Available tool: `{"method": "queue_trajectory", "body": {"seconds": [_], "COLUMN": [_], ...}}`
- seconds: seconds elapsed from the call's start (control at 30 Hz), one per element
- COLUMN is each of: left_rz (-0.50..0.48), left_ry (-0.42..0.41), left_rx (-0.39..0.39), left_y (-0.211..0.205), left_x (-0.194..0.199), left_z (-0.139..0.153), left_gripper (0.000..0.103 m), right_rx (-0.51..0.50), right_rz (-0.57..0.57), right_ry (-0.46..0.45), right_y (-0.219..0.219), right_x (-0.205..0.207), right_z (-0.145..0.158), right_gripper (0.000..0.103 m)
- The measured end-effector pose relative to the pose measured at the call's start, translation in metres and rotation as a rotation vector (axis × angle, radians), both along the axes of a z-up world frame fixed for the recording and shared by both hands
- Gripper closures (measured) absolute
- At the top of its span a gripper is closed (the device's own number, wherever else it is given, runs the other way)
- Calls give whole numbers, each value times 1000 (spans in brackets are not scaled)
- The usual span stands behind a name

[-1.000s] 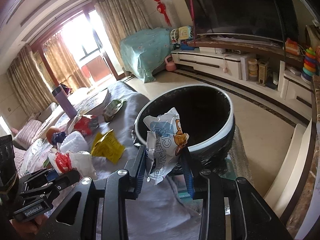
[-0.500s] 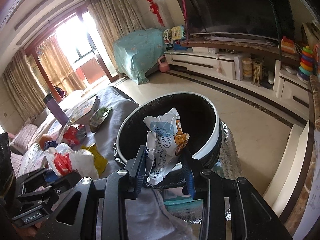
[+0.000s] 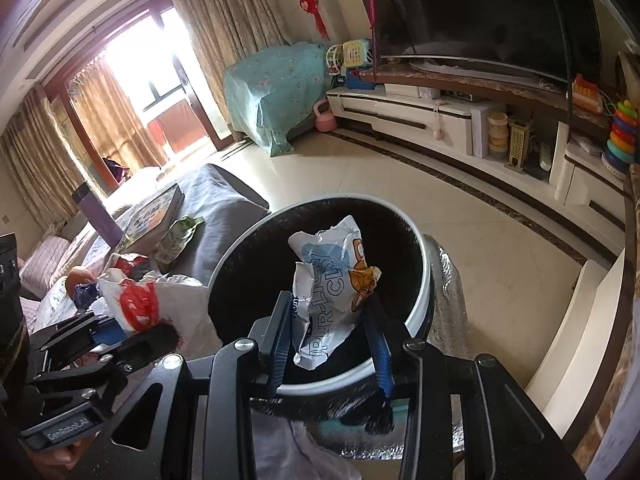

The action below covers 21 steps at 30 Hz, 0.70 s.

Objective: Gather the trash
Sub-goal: 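Open both grippers to drop the bag and wrapper into the bin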

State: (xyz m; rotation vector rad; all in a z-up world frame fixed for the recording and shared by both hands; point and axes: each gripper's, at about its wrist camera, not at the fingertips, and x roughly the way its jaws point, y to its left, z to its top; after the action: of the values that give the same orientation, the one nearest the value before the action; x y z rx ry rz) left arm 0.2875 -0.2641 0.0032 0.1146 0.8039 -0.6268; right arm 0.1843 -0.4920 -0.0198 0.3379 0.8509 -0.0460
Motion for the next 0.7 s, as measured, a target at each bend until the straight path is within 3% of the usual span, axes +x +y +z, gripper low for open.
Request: {"method": "queue_trajectory", "body": {"seconds": [0.33, 0.4, 0.57, 0.67, 0.7], "left_rz": [-14, -10, 9, 21, 33], "left_ry": [54, 62, 53, 35, 29], "left_rx": [26, 32, 23, 3, -6], "left_y": [-25, -29, -25, -12, -6], "left_x": [38, 44, 41, 27, 22], "left_z": [-7, -9, -5, -1, -1], "left_gripper": [65, 56, 37, 37, 37], "right_rx": [26, 17, 20, 27, 32], "right_rz": [18, 19, 8, -7, -9], "right_ry": [56, 62, 78, 59, 50], "right_y": [-18, -19, -23, -24, -24], "right_x": [26, 29, 31, 26, 23], "right_z": [-10, -10, -12, -8, -6], "right_gripper": [64, 62, 47, 42, 34]}}
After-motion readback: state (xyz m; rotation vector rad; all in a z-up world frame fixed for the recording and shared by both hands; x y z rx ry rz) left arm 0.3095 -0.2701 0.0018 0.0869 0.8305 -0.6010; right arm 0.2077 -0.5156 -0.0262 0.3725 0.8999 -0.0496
